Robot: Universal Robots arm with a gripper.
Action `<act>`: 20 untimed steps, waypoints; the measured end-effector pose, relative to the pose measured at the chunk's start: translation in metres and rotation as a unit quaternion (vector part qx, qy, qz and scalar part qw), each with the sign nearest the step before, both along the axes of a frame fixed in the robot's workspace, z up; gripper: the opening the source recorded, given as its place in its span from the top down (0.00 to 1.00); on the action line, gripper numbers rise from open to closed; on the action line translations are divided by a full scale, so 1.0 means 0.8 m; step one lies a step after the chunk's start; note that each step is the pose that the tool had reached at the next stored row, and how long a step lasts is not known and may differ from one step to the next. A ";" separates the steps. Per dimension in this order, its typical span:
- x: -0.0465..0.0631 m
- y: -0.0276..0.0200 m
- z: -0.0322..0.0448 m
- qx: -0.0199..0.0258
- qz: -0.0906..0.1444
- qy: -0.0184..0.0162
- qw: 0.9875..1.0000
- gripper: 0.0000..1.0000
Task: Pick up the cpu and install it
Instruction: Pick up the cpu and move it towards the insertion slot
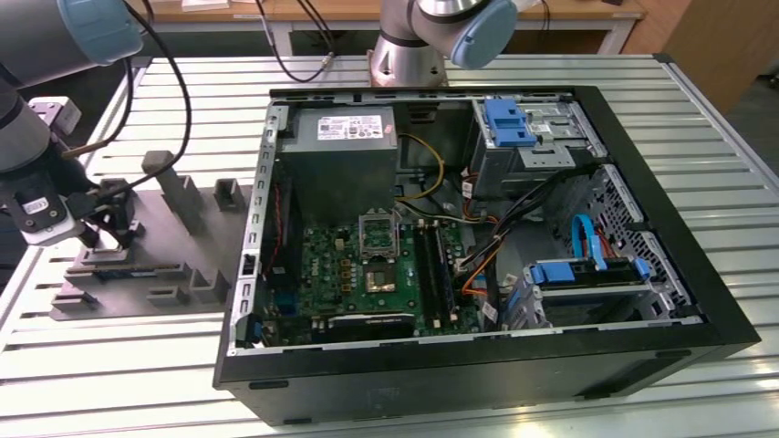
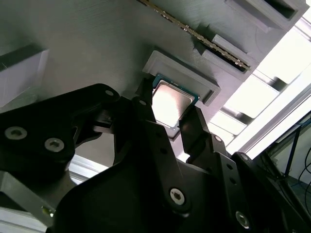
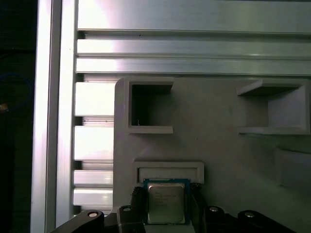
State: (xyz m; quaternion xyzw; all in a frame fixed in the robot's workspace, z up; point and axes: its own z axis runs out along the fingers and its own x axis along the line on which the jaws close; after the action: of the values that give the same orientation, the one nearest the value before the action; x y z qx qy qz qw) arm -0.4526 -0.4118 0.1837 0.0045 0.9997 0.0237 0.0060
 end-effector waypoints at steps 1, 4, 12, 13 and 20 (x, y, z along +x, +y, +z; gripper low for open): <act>0.000 0.0000 0.0000 0.000 0.000 0.000 1.000 0.53; 0.001 0.0000 0.0000 0.000 0.000 0.000 1.000 0.53; 0.001 -0.0001 -0.0001 0.000 0.000 0.000 1.000 0.45; 0.001 -0.0003 0.0000 0.000 0.000 0.000 1.000 0.45; 0.001 -0.0003 0.0025 0.000 0.000 0.000 1.000 0.45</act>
State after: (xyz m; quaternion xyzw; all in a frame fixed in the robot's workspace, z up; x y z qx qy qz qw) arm -0.4515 -0.4120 0.1857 0.0050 0.9997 0.0241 0.0061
